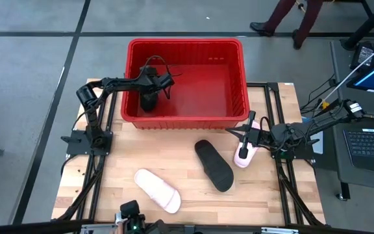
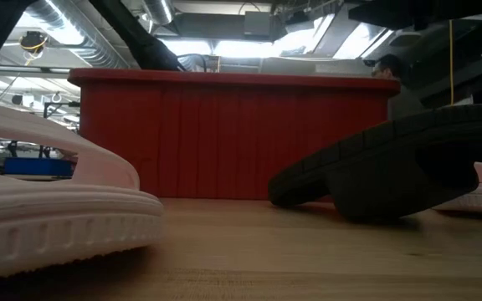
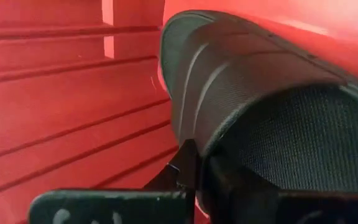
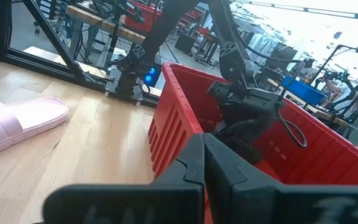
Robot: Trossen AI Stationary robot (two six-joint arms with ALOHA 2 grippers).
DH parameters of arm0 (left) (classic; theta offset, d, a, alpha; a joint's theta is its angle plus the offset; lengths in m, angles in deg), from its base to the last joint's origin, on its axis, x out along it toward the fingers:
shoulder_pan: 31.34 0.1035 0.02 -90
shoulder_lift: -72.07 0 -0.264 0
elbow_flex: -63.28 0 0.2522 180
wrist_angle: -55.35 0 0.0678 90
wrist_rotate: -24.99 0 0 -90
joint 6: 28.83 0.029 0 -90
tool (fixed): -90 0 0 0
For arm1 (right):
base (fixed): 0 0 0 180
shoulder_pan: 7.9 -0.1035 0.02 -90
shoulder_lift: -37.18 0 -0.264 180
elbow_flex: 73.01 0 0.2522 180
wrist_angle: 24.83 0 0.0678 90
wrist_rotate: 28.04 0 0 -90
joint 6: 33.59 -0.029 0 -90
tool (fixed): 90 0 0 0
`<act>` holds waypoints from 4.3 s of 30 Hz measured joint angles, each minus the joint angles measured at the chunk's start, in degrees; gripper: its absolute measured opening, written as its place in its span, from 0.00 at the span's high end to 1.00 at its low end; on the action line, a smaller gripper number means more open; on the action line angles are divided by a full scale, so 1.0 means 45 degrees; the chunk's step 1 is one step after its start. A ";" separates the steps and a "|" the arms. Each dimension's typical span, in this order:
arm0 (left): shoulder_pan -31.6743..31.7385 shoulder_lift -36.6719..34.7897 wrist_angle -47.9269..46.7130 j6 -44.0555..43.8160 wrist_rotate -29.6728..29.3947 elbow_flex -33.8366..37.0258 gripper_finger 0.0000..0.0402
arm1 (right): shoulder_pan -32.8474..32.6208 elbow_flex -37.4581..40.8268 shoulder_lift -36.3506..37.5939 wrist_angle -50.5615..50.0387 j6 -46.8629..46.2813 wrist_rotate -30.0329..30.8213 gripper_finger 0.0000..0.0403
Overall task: Pick and place slides into bin
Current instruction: Put the left black slide into the red container
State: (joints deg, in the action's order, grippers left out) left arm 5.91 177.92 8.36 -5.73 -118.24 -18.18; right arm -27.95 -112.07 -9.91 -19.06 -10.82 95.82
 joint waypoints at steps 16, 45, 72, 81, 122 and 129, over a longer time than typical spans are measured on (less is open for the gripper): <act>0.0000 0.0005 0.0096 0.0376 0.0086 0.0005 0.99 | 0.0000 0.0000 0.0000 -0.0219 0.0000 0.0000 0.99; 0.0010 0.0019 0.0690 0.1128 0.0671 0.0005 0.99 | 0.0003 0.0000 -0.0002 -0.0446 -0.0005 0.0000 0.99; 0.0005 -0.0049 0.2793 0.2345 0.0638 0.1103 0.99 | 0.0005 0.0005 0.0000 -0.0508 -0.0005 0.0000 0.99; 0.0010 -0.0044 0.2778 0.2198 0.0877 0.1107 0.99 | 0.0005 0.0015 -0.0004 -0.0506 -0.0005 -0.0001 0.99; 0.0013 -0.0049 0.3507 0.2810 0.1225 0.1736 0.99 | 0.0000 0.0015 -0.0005 -0.0700 -0.0010 -0.0004 0.99; 0.0028 -0.0044 0.3534 0.3130 0.1443 0.1739 0.99 | 0.0000 0.0015 -0.0005 -0.0700 -0.0010 0.0000 0.99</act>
State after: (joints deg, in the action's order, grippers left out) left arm 6.04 177.72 24.26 8.36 -111.75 -10.36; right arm -27.95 -112.01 -9.93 -22.21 -10.87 95.82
